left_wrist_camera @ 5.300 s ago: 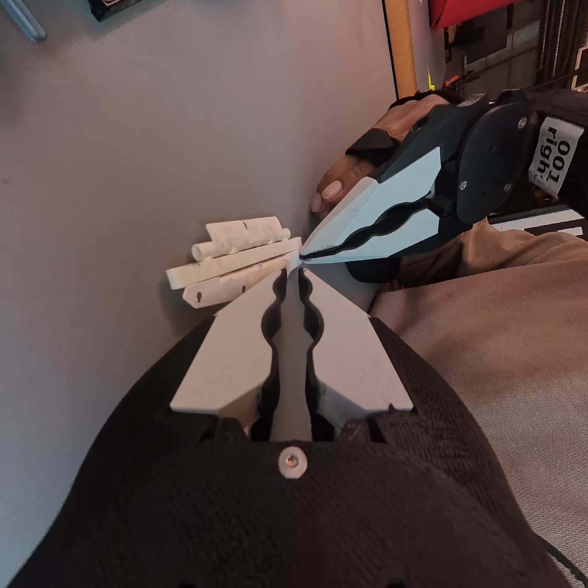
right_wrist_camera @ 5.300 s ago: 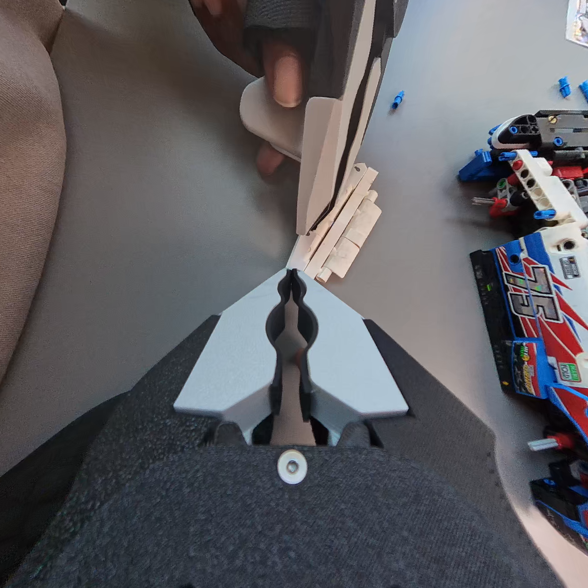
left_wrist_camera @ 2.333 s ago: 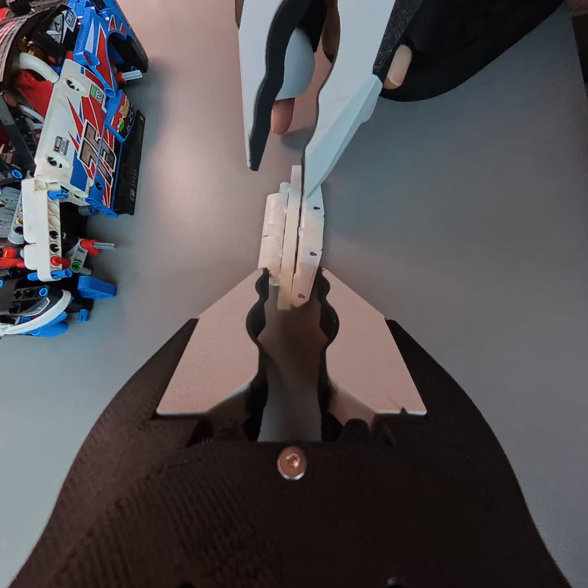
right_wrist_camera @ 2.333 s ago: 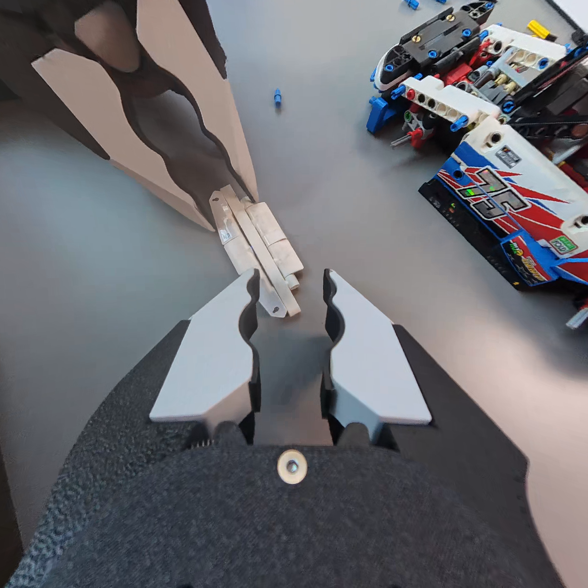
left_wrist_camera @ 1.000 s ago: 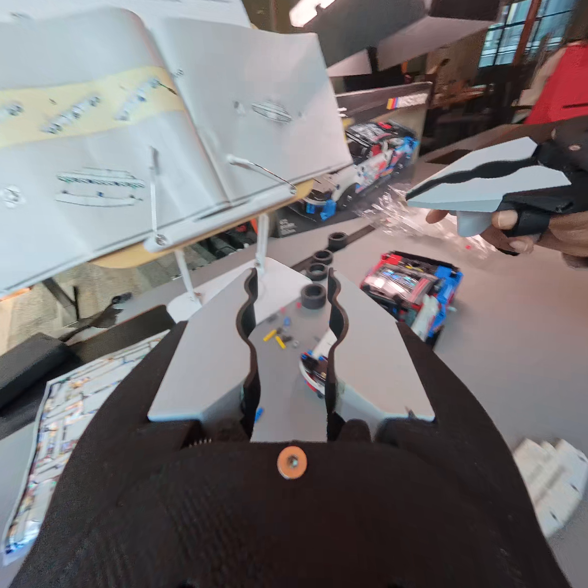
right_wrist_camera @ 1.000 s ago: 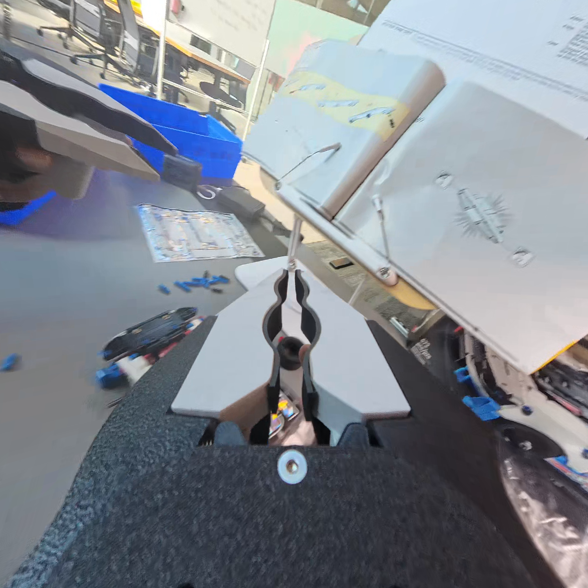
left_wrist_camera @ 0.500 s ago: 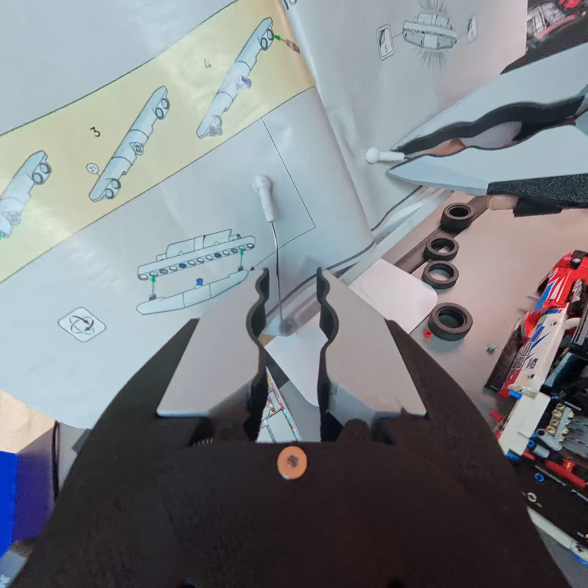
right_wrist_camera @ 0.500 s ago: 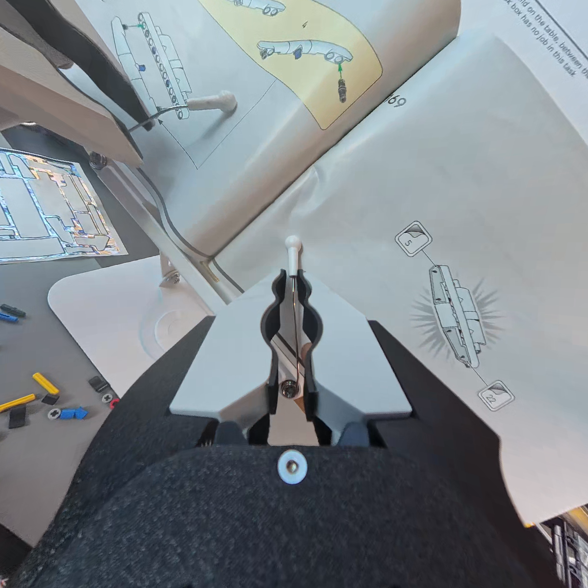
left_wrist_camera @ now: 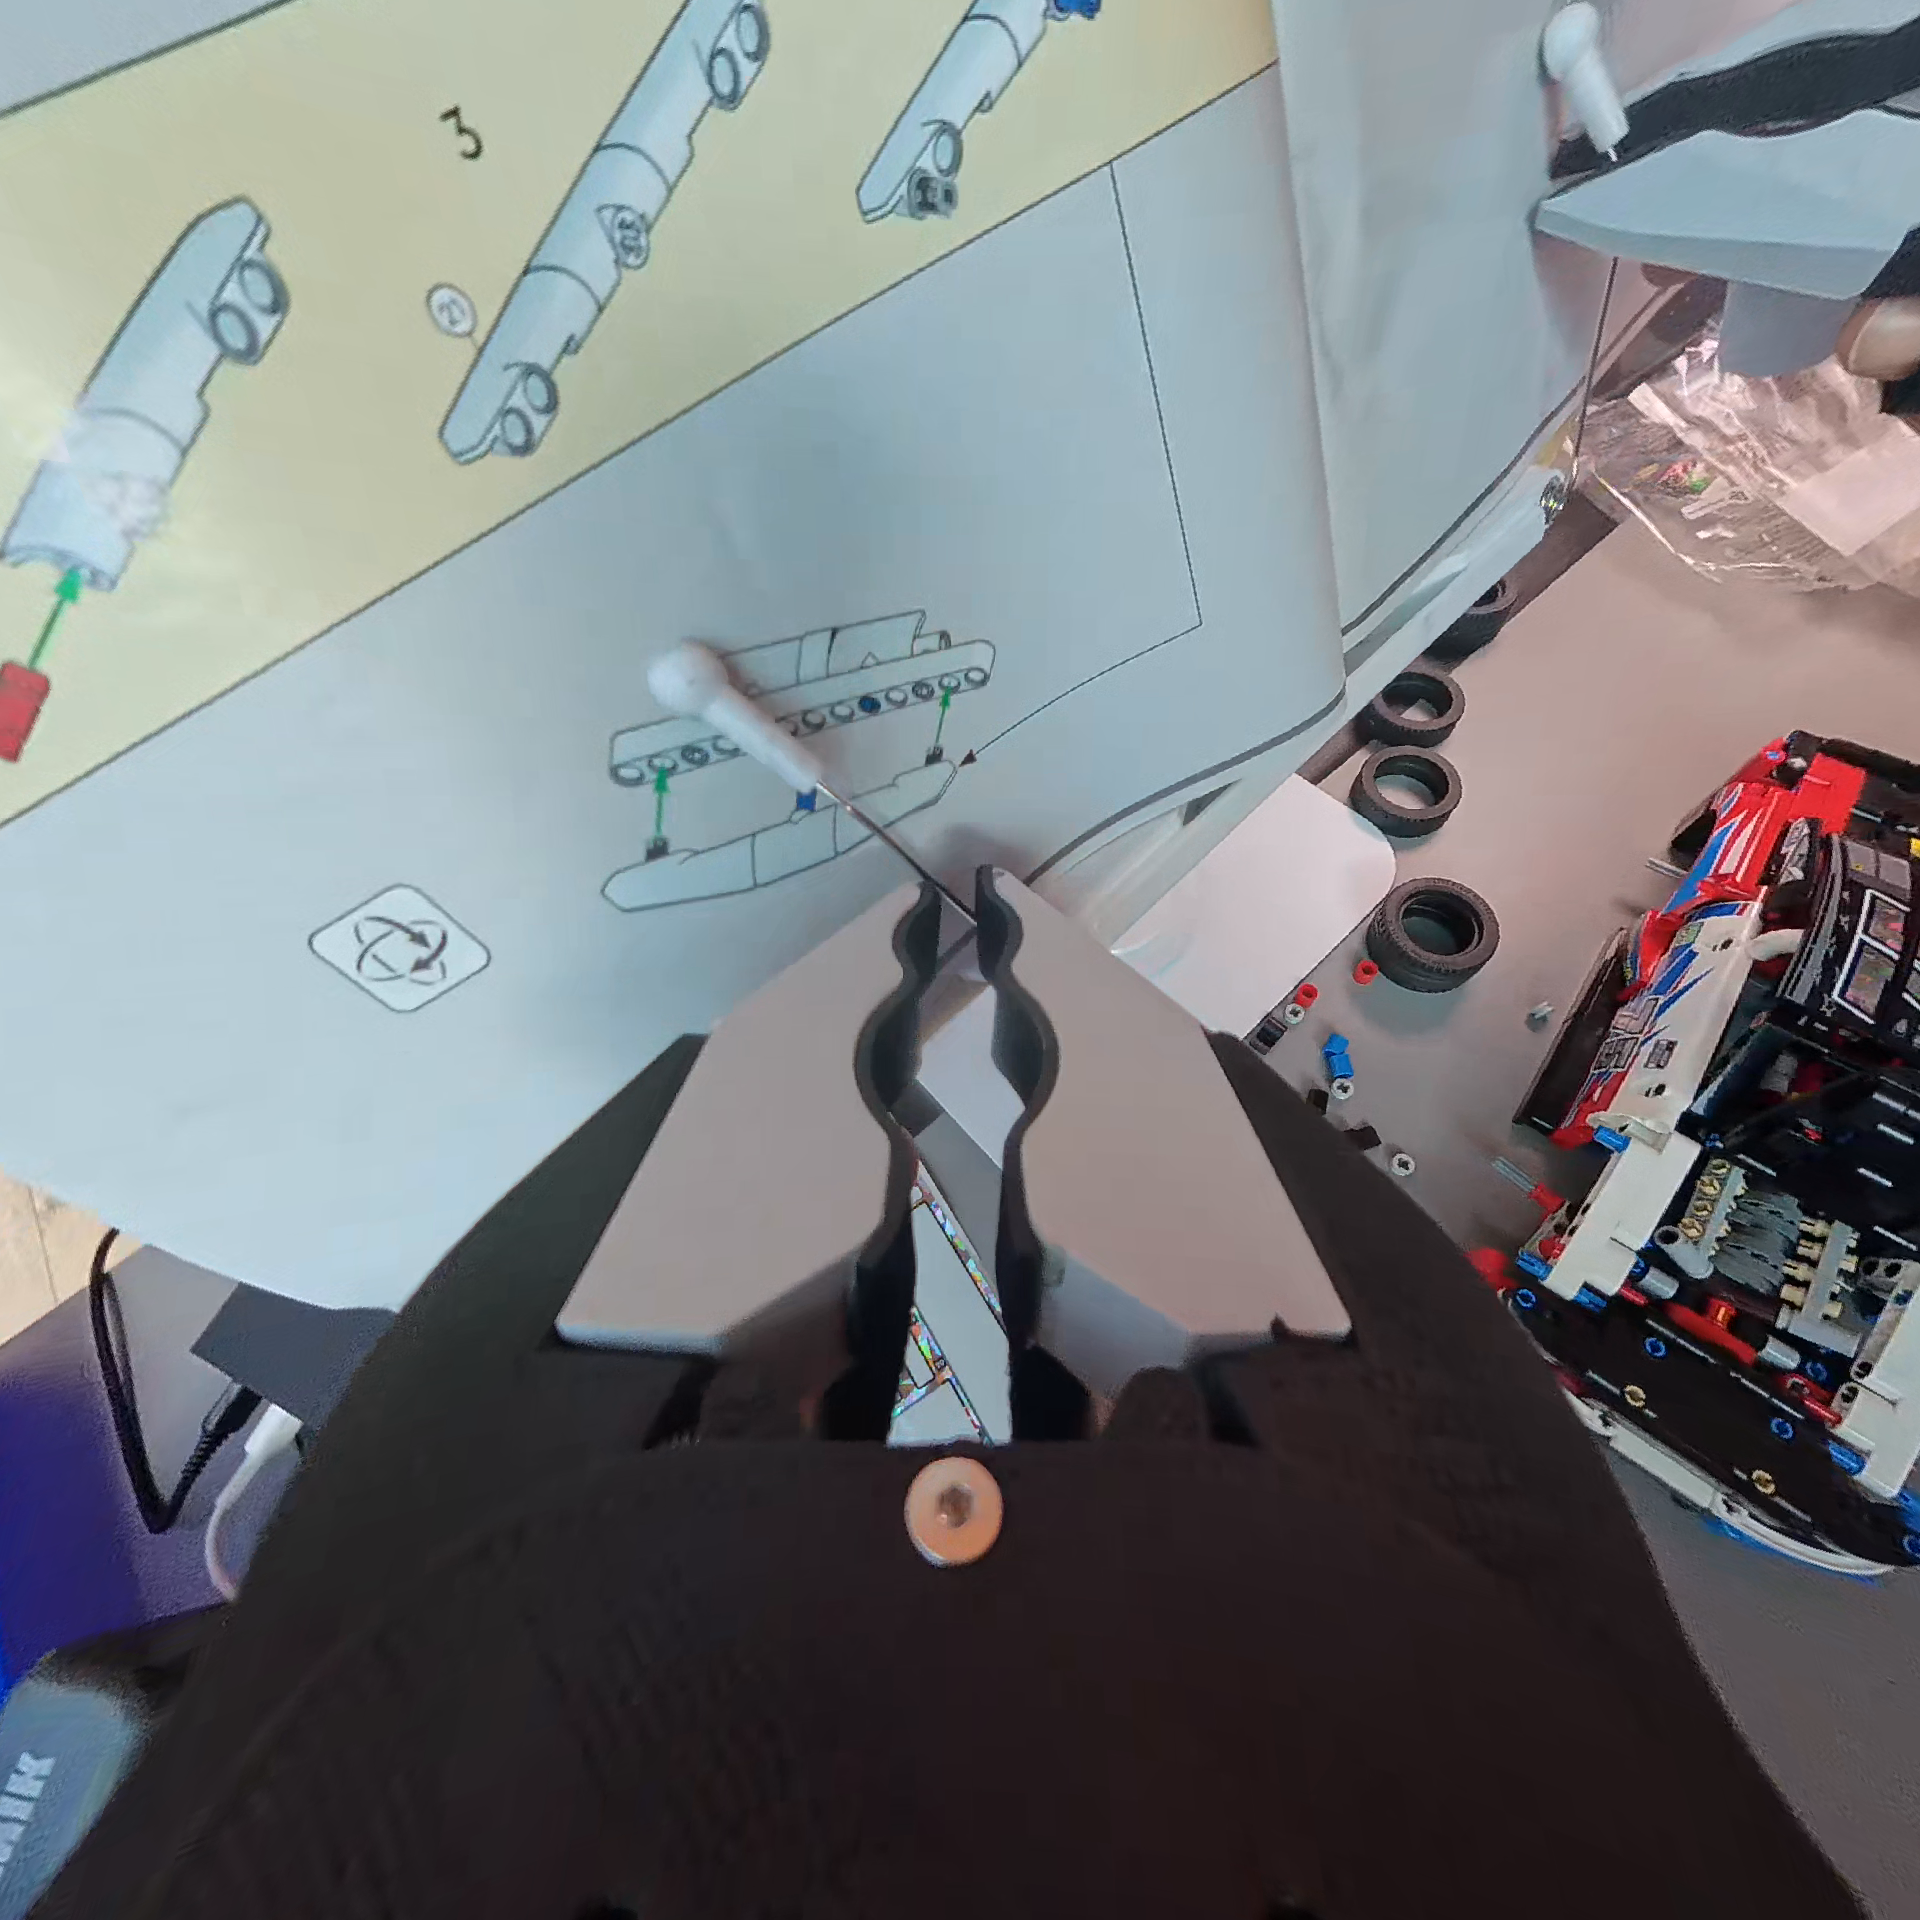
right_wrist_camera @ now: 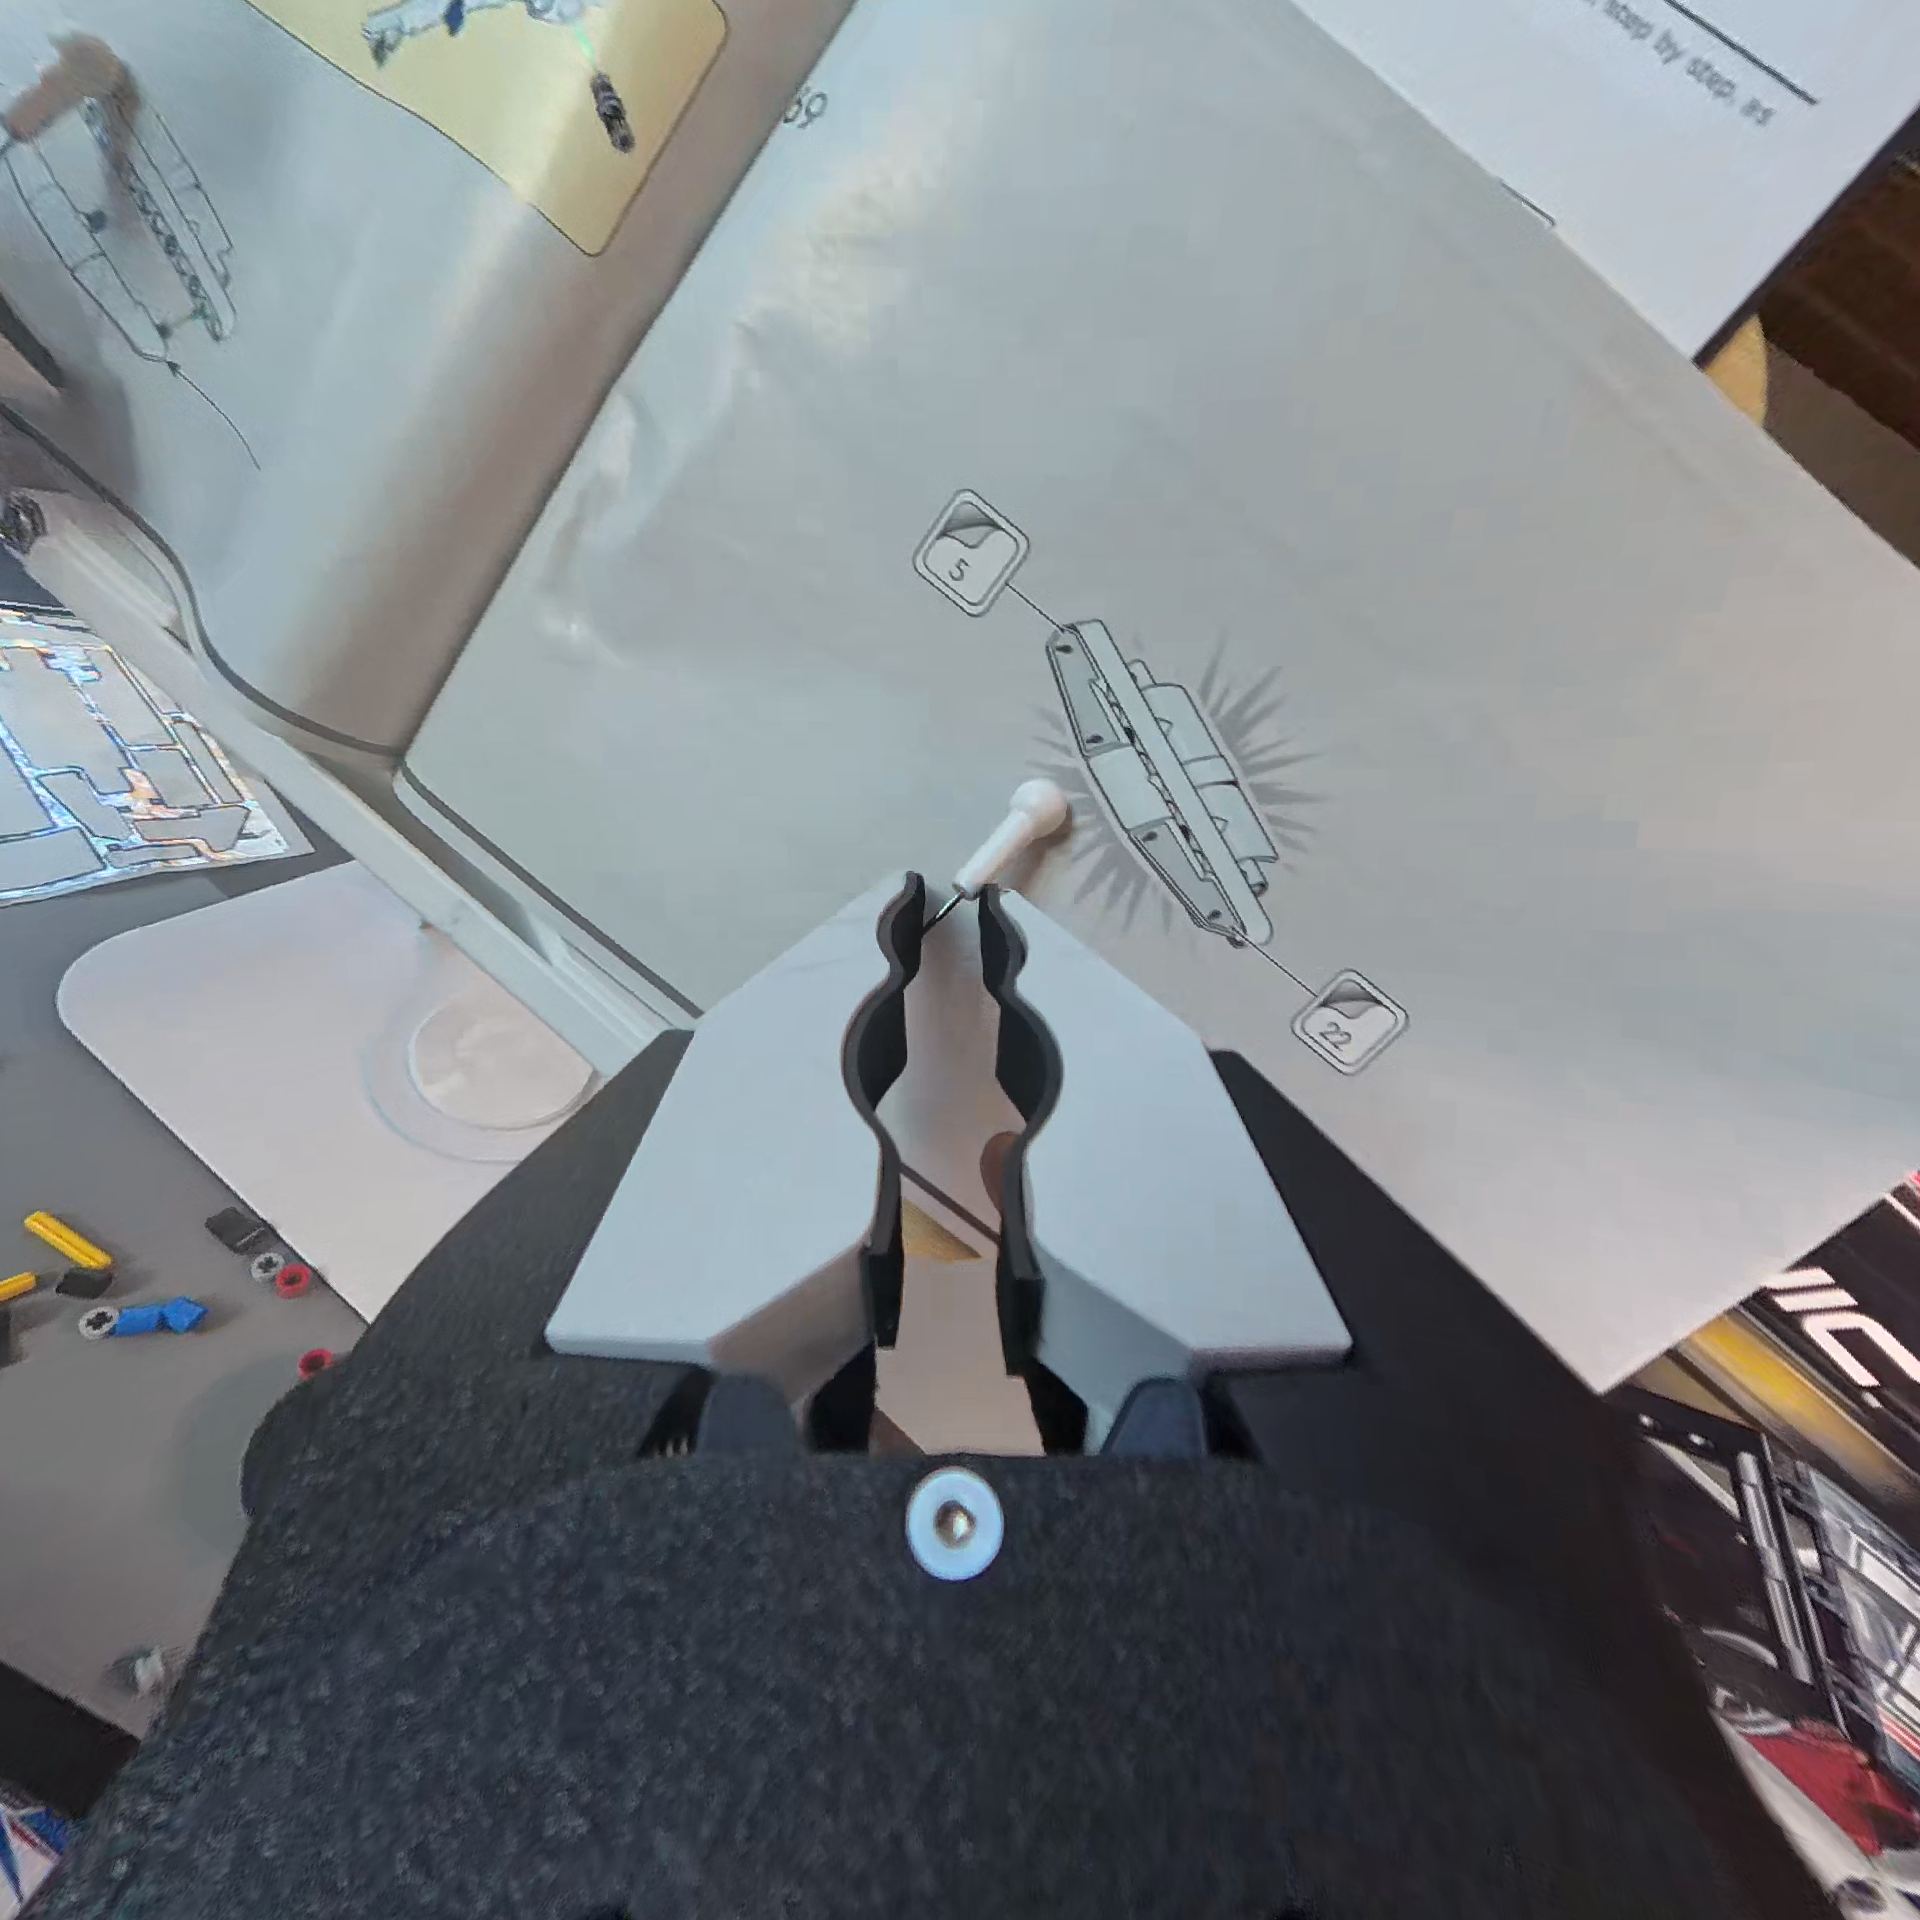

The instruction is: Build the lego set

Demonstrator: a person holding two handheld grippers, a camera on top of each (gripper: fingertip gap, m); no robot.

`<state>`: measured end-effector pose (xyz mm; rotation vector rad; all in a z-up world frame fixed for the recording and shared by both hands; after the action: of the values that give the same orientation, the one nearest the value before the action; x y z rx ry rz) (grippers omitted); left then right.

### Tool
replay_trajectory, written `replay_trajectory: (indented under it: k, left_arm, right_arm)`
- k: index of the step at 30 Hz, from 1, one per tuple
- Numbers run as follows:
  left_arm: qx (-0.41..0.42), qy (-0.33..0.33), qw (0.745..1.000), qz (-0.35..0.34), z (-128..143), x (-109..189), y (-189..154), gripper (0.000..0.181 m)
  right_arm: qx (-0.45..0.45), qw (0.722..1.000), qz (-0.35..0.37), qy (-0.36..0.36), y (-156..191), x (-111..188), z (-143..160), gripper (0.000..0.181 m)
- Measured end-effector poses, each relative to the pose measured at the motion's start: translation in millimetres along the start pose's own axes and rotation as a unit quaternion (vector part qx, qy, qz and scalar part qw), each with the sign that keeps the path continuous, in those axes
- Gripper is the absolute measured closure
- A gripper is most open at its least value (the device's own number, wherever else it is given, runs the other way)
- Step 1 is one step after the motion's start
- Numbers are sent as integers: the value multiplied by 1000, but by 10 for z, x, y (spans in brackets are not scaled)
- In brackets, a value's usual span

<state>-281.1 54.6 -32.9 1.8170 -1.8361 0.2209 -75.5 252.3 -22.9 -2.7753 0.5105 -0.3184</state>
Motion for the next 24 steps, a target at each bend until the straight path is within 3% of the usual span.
replay_trajectory:
  k: [6, 9, 11, 15, 21, 23, 24]
  left_arm:
    - [86, -6, 996, 21, 105, 35, 60, 174]
    - [176, -17, 984, 38, 155, 39, 71, 175]
    - [279, -38, 958, 62, 241, 47, 78, 176]
    - [400, -104, 903, 116, 505, 28, 64, 176]
    - [533, -266, 797, 99, 799, -113, -179, 181]
    - [551, -279, 782, 79, 897, -164, -301, 181]
    - [545, -273, 790, 66, 927, -189, -399, 181]
  right_arm:
    - [-77, 997, -1, 1, -170, 109, 207, 169]
    - [-121, 993, -2, -1, -199, 161, 296, 167]
    - [-158, 987, -5, -7, -214, 186, 363, 167]
    - [-259, 966, -14, -20, -229, 220, 499, 165]
    - [-371, 927, -40, -29, -224, 270, 703, 163]
    - [-405, 912, -67, -9, -228, 305, 782, 162]
    - [-414, 907, -80, 1, -222, 329, 816, 162]
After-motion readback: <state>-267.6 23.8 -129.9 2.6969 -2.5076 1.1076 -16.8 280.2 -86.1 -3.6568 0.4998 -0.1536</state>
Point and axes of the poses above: each gripper's, where its closed fingertips meet, x back along the fingers, z out of its underside, y = z × x across the jaws, the point moved 8 cm from there along x, back along the fingers, and after that the axes turned 10 degrees about -x, right-handed, at the moved point
